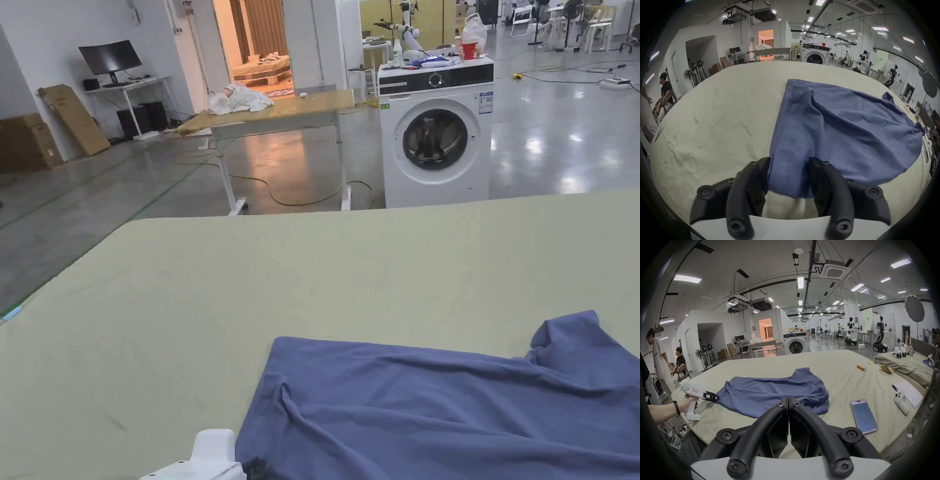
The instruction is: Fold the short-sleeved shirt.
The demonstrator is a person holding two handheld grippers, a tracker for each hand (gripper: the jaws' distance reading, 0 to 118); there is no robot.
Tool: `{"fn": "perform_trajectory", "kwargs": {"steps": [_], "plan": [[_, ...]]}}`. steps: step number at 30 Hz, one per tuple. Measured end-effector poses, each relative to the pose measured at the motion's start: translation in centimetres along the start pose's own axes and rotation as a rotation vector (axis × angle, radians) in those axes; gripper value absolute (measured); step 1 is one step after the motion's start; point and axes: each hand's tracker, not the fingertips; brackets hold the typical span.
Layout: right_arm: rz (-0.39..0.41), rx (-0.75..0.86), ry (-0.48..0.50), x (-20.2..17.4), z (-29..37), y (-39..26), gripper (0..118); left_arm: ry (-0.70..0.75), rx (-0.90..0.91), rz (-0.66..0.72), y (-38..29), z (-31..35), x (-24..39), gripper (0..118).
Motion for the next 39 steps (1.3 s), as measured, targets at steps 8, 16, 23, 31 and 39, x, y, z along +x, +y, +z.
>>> {"fn": "perform_trajectory", "kwargs": {"steps": [8, 16, 23, 31, 39], "plan": [[-0.195, -0.119, -0.054, 4.4, -6.5, -1.5, 22, -0.005, -0.055, -0.067, 0.4, -0.4, 1.1, 12], [-0.277, -0.392, -0.254, 10.0, -19.8, -5.4, 66, -0.001, -0.061, -0.11, 0.2, -0.6, 1.1, 12], [-0.102, -0.437, -0.274, 8.3, -21.1, -3.7, 3, -0.005, -0.067, -0.108, 0.2, -0.3, 1.3, 12], [-0.054, -0.395, -0.303, 8.2, -16.3, -2.1, 2, -0.074, 0.105, 0.138, 0.1, 8.0, -2.6, 2], [-0.07, -0.424, -0.306, 7.6, -7.5, -4.5, 2, -0.024, 0.044, 0.131, -8.2, 17.7, -2.7, 2]]}}
